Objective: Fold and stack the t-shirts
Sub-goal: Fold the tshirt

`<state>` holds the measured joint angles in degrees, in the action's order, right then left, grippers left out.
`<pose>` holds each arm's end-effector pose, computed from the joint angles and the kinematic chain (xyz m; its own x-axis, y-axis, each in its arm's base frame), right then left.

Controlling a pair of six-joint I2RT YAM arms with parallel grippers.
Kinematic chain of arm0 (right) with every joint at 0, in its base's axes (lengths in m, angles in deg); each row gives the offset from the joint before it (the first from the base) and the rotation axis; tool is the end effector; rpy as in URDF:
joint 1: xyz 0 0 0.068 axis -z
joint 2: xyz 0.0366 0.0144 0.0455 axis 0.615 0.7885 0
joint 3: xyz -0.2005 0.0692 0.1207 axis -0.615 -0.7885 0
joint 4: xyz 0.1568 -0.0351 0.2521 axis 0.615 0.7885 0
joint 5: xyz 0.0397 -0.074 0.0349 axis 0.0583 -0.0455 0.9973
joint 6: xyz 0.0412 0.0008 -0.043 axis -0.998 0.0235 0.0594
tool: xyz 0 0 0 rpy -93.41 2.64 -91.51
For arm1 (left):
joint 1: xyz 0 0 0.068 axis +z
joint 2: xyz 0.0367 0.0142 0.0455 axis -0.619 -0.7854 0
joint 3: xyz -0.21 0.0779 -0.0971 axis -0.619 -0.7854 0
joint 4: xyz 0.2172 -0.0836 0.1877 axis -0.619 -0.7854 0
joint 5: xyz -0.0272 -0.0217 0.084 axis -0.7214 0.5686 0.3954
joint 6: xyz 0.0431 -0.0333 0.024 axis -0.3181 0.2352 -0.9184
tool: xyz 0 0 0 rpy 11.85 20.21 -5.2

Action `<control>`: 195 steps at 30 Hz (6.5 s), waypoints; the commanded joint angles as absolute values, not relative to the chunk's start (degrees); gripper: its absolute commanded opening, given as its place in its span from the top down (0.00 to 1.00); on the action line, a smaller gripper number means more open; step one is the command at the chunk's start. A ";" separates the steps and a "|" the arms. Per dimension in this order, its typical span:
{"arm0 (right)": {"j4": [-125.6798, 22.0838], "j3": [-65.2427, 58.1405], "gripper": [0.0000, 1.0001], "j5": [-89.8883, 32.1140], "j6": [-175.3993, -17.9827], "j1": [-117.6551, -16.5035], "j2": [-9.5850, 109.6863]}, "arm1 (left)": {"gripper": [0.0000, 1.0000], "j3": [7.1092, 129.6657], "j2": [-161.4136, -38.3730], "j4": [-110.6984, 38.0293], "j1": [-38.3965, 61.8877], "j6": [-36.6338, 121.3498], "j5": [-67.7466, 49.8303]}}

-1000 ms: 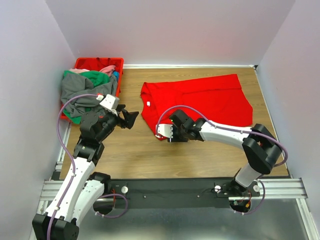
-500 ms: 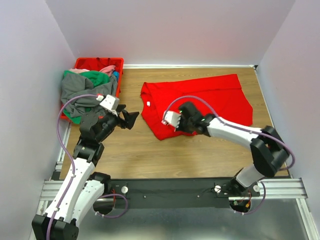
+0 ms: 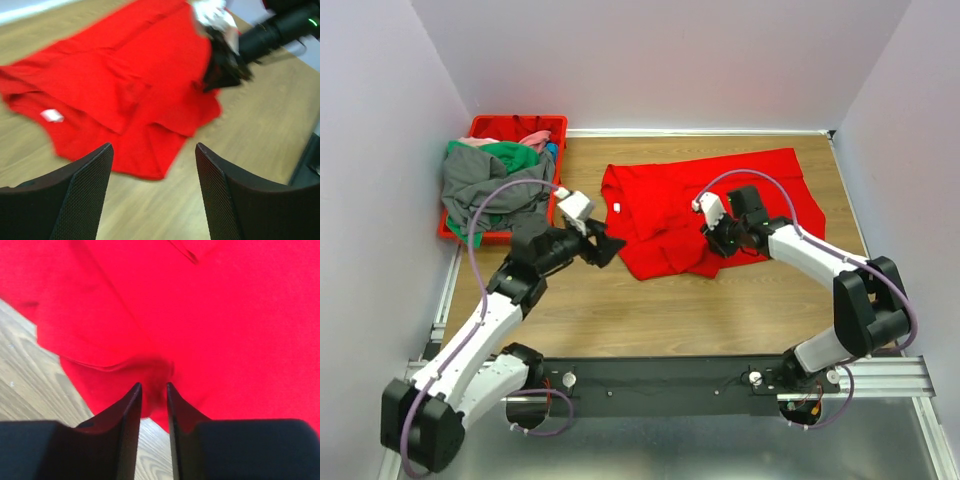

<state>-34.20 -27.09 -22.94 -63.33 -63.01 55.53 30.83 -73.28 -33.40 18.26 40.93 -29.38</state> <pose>0.3084 0.1554 0.1430 -0.4026 -0.6679 -0.6260 -0.8057 0.5831 -0.1040 0.2440 -0.1110 0.2603 -0.2783 -0.0633 -0.9584 0.7071 0.6618 -0.2490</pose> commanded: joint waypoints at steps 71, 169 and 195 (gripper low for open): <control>-29.19 -29.00 0.49 0.83 -69.84 -33.47 47.19 | 0.68 75.58 -138.31 -60.85 -24.33 22.60 24.79; -20.05 -15.48 0.49 -16.75 -65.79 -14.75 63.35 | 1.00 64.07 -115.55 -55.23 -21.78 20.49 15.65; -17.50 -6.06 0.57 -21.50 -73.79 -11.50 77.08 | 1.00 60.20 -110.36 -54.08 -21.78 20.06 10.82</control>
